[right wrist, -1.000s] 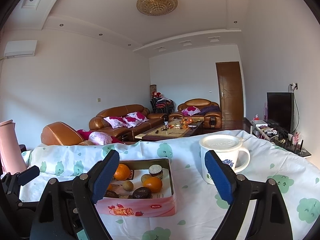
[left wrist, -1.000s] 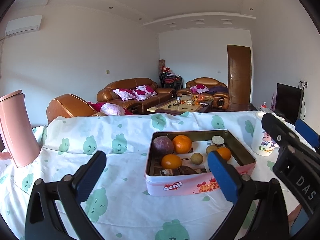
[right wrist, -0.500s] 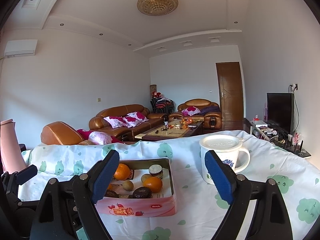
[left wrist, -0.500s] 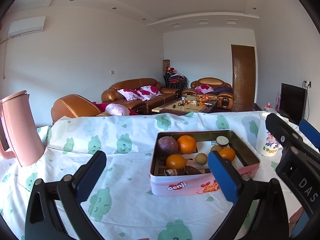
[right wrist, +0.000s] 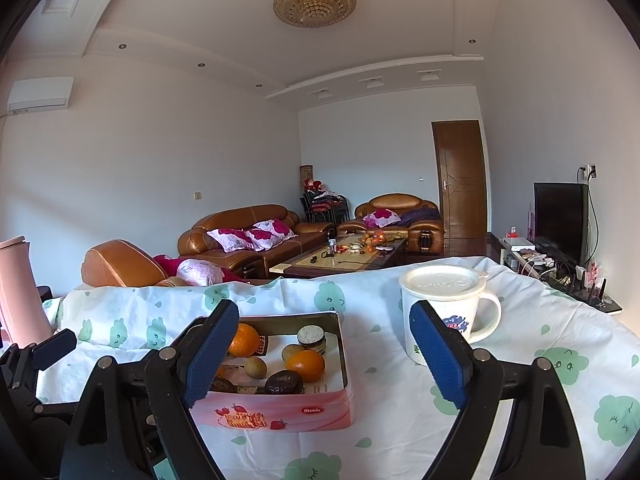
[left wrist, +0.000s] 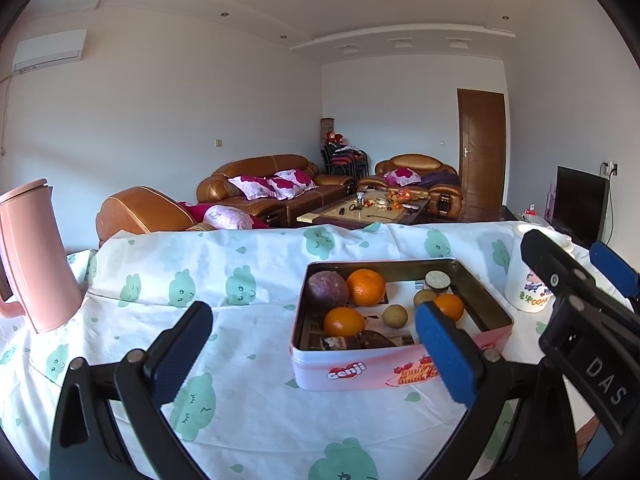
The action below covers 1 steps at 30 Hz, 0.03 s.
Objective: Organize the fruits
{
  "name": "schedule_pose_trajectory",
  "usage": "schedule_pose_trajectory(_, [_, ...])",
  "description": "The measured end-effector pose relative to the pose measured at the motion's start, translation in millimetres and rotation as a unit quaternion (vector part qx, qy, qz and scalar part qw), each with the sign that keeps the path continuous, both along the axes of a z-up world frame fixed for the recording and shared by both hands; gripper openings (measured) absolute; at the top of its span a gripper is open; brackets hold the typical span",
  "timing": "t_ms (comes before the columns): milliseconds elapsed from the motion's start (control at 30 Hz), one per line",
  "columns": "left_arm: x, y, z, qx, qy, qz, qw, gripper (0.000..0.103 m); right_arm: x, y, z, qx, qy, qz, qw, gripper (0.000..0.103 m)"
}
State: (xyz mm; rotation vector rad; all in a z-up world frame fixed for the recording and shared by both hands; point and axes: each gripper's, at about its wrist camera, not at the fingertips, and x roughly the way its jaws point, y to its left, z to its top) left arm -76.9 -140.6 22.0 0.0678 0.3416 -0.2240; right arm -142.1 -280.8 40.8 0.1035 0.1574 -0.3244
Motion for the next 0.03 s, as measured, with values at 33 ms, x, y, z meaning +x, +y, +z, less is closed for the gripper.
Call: schedule_pose_trajectory(33, [-0.2,-0.1,0.0,0.0,0.0,0.0,1.0,0.103,0.0,0.0,0.0,0.0,0.0,0.0,1.0,0.089])
